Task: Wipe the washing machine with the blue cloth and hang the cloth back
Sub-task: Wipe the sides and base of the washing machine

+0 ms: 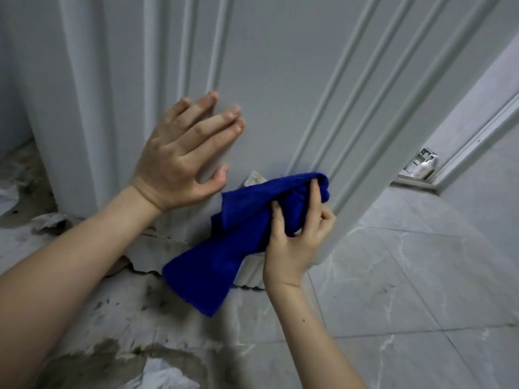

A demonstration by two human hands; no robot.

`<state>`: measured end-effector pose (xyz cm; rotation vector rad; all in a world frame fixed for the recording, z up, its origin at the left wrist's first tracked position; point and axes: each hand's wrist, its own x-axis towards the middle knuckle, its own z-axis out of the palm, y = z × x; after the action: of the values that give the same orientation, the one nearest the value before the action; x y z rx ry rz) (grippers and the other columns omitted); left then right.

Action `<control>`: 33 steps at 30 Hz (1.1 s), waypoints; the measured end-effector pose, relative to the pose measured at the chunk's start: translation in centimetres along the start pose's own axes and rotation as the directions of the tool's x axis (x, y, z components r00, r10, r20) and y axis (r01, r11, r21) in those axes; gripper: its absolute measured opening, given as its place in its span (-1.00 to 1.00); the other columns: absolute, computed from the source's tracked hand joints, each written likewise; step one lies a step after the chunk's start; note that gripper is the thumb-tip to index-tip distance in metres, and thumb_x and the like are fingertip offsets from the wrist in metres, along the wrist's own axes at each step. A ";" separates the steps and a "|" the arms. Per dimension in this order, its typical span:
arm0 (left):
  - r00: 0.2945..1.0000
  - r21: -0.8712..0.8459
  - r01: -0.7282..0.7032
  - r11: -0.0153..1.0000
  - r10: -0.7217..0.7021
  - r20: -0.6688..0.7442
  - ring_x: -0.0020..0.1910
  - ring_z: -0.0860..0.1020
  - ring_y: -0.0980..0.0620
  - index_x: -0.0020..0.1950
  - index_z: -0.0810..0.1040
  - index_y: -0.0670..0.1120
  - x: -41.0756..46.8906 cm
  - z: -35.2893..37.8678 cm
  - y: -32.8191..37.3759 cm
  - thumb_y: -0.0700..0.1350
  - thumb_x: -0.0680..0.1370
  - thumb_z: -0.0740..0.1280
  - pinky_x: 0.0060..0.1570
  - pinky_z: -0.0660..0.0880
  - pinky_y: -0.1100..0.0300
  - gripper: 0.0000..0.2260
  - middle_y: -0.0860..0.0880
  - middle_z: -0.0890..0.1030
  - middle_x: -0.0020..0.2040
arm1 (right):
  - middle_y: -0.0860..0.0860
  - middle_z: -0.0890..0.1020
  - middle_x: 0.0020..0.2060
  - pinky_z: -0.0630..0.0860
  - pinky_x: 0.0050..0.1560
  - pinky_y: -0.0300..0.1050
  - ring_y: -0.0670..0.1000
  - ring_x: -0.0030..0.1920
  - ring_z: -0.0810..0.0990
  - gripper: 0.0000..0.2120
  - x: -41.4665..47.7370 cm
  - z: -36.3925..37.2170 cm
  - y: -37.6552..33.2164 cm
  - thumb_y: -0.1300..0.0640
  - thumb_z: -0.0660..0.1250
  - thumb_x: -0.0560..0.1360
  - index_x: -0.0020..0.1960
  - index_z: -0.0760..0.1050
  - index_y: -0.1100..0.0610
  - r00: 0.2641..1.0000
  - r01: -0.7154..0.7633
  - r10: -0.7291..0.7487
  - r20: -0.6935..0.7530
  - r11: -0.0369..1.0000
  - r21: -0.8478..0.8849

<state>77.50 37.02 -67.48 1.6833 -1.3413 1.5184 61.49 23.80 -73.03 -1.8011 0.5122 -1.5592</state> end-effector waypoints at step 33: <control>0.999 0.037 -0.026 0.999 0.027 -0.044 0.47 0.34 -0.20 0.45 0.45 -0.15 -0.1 0.6 -0.2 -0.06 0.46 0.38 0.49 0.18 -0.11 -0.44 -0.11 0.47 0.43 | -0.23 0.46 0.02 0.44 0.05 -0.46 -0.30 0.05 0.55 -0.45 4.3 -3.2 -0.4 0.09 0.54 0.34 0.31 0.52 -0.08 0.948 -0.235 0.257 -0.186 0.963 0.133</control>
<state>77.94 36.63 -67.66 1.6503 -1.3259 1.5946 59.16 20.32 -69.66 -1.4440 0.7053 -1.5692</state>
